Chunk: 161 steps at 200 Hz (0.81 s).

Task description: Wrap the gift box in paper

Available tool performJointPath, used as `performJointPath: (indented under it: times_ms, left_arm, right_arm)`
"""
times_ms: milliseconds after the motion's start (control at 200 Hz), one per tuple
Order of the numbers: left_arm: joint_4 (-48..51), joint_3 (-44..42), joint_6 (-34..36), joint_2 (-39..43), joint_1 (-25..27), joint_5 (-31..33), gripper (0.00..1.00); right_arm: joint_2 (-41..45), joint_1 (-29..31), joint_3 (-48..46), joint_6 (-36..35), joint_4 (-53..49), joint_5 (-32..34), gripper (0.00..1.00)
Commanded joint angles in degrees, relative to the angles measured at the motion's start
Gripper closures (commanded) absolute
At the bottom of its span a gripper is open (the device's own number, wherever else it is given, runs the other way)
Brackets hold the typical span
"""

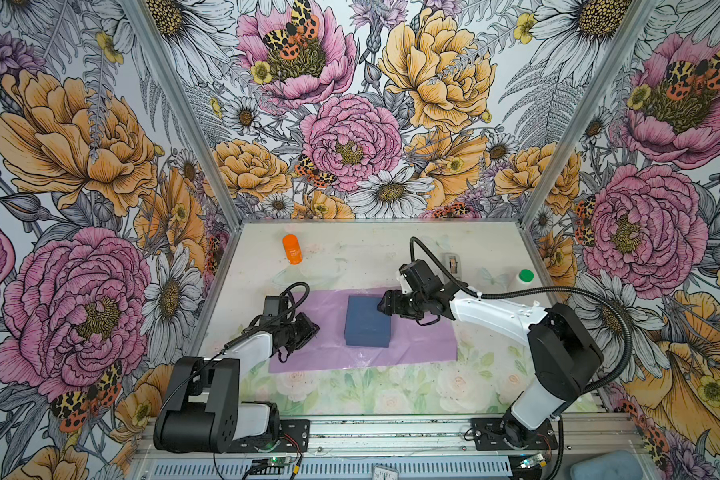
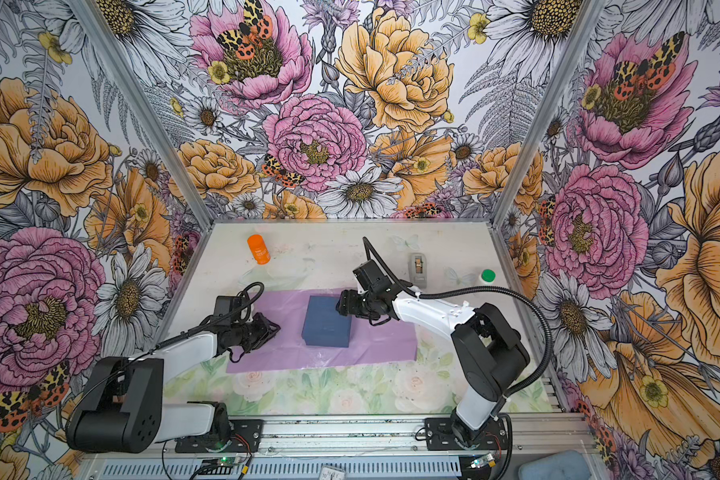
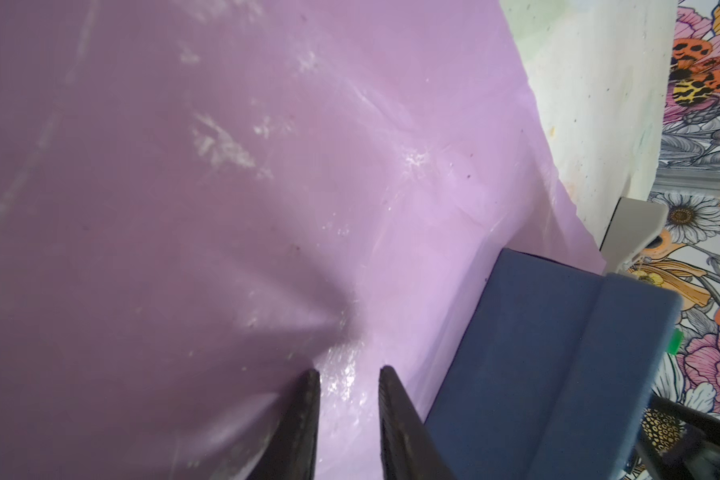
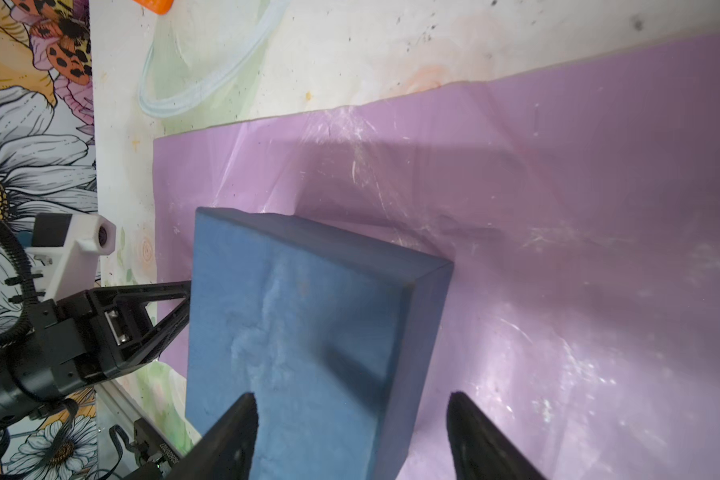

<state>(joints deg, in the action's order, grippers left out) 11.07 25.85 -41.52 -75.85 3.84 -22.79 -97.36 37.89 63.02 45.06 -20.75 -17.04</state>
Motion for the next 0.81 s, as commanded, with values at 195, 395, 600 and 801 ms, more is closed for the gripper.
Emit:
performJointPath:
  times_ms: [195, 395, 600, 801]
  left_arm:
    - [6.9, -2.0, 1.3, 0.1, -0.8, 4.1, 0.72]
    - [6.9, -1.9, 1.7, -0.5, -0.8, 4.2, 0.72]
    - [7.2, -1.9, 1.7, -0.4, -0.8, 4.3, 0.72]
    - [7.3, -1.9, 1.7, -0.2, -0.8, 4.3, 0.72]
  right_arm:
    - [-6.4, -0.4, 4.5, -0.8, 6.5, -4.1, 0.34]
    - [-7.7, -0.4, 5.3, -1.9, 8.1, -3.7, 0.36]
    - [-8.8, -0.5, 5.9, -0.7, 9.4, -4.7, 0.39]
    - [-7.7, -0.3, 4.7, 1.0, 10.0, -4.8, 0.38]
